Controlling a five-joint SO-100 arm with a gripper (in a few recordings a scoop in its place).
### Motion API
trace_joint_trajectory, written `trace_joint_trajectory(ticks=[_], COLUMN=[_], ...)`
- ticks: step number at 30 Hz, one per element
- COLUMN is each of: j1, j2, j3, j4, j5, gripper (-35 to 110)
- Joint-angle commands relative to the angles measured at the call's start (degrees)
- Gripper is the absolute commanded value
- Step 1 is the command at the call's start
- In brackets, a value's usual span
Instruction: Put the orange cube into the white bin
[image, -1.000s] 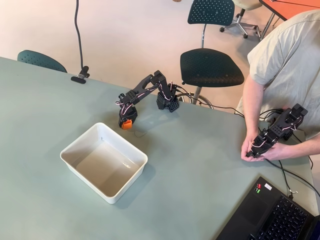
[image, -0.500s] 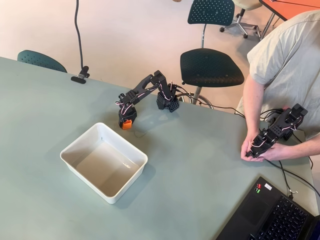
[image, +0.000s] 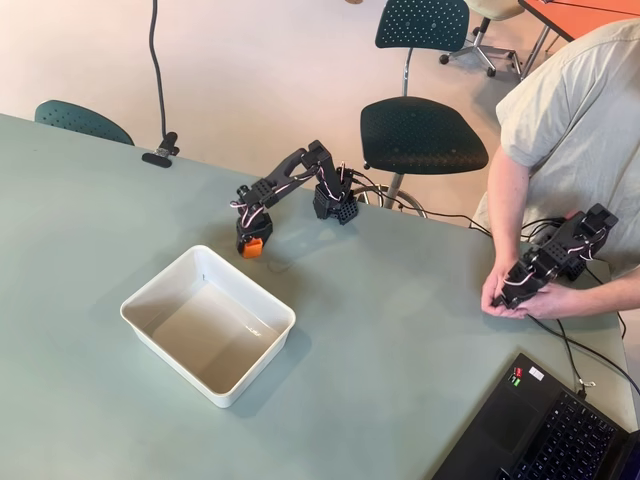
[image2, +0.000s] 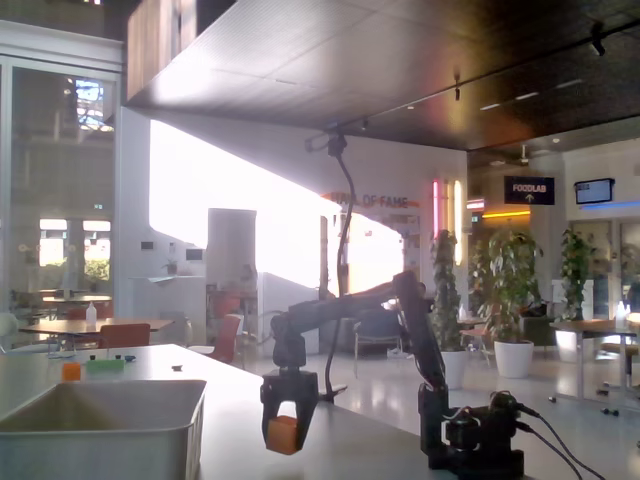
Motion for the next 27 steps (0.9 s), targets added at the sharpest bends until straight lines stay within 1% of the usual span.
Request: trace_joint_trajectory(ticks=[1, 8, 17, 21, 27], j1=[1.8, 4.7, 3.6, 0.1, -8.3], j2=[5.4, 14.6, 16.0, 14.4, 2.9], j3=[-1.5, -3.3, -23.2, -31.1, -45.5], j4=[-0.2, -0.6, 0.0, -1.1, -4.0], j5=[-0.2, -0.3, -0.1, -0.3, -0.2], gripper=[29, 29, 29, 29, 29])
